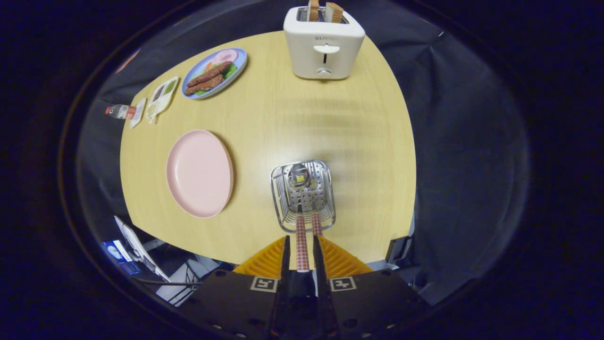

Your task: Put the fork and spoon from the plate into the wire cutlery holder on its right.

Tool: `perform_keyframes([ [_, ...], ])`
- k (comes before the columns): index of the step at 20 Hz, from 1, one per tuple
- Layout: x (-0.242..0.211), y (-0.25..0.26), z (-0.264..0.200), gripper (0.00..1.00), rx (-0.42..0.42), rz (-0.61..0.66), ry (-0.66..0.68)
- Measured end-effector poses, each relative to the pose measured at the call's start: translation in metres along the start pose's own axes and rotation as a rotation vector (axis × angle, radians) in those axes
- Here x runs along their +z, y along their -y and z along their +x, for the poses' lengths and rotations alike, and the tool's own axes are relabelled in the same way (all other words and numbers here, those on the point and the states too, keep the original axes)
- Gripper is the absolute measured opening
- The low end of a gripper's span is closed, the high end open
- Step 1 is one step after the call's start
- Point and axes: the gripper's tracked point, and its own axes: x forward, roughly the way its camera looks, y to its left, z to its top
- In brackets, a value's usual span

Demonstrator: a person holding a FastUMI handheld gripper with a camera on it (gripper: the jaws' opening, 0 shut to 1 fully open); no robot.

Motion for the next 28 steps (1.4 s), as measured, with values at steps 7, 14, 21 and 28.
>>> perform_keyframes([
  [7, 0.025, -0.015, -0.021, 0.50, 0.050, -0.044, 0.209],
  [14, 0.063, -0.040, -0.071, 0.78, 0.127, -0.007, 0.577],
  [21, 0.071, -0.064, -0.169, 0.89, 0.165, -0.012, 1.051],
  [28, 0.025, -0.068, -0.249, 0.92, 0.099, -0.013, 1.440],
])
